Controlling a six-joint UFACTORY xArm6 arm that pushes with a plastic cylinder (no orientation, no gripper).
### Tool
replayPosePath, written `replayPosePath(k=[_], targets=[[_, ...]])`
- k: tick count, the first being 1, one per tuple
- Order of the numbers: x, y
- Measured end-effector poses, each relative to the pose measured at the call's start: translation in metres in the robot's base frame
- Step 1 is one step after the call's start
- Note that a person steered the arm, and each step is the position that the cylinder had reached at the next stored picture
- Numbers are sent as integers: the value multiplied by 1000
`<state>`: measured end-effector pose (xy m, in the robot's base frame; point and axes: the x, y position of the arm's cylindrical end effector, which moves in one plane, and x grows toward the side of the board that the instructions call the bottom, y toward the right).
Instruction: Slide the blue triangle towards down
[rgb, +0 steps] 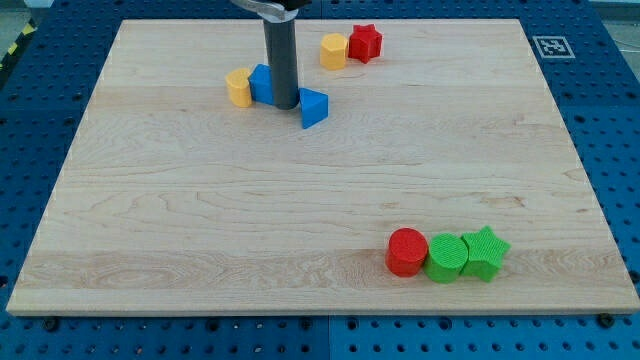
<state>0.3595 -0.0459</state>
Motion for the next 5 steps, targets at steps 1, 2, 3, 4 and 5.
replayPosePath(k=[1, 2, 3, 4, 5], targets=[[14, 13], [50, 22], [12, 17], [-26, 9], [-20, 28]])
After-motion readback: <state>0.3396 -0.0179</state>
